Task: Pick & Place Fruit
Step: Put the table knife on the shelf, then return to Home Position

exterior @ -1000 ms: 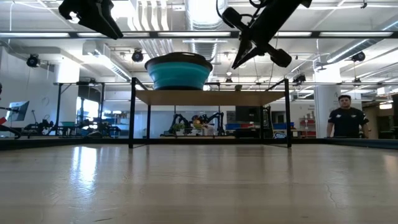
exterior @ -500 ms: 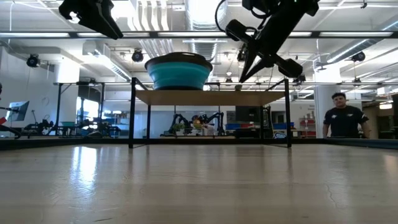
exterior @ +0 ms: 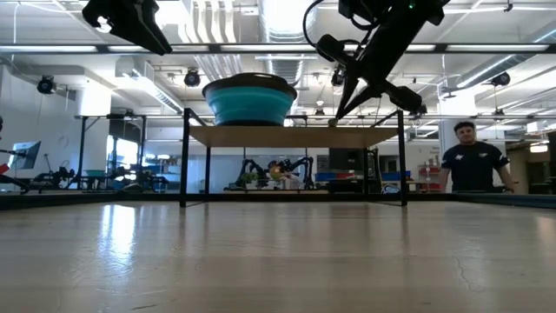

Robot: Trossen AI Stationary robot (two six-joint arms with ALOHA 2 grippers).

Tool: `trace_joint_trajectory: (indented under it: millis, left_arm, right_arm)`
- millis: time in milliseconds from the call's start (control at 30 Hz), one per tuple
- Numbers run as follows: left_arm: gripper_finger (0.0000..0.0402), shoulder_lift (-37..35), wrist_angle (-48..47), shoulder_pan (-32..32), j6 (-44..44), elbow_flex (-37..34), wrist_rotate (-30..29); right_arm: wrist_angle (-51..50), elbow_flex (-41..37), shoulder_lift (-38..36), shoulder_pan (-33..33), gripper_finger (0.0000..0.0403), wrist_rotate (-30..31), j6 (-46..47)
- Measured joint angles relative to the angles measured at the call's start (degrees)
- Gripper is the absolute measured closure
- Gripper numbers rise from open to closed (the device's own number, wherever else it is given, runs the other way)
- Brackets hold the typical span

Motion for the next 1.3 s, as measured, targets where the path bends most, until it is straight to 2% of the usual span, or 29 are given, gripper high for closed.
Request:
trace_joint_trajectory:
  millis: [900, 1167, 1300]
  left_arm:
    - [0.0216, 0.02, -0.18, 0.00, -0.08, 0.00, 0.00]
    - [0.0218, -0.80, -0.79, 0.00, -4.09, 0.00, 0.25]
    - [0.0235, -2.72, -1.50, 0.00, -7.63, -0.24, 3.08]
  right_arm:
    - [2.20, 0.56, -0.15, -2.27, 0.0394, 3.78, -5.33]
    - [2.44, 6.45, -0.24, -0.17, 0.0394, 3.86, -19.29]
    - [3.99, 8.42, -0.24, 2.75, 0.0394, 3.93, -28.99]
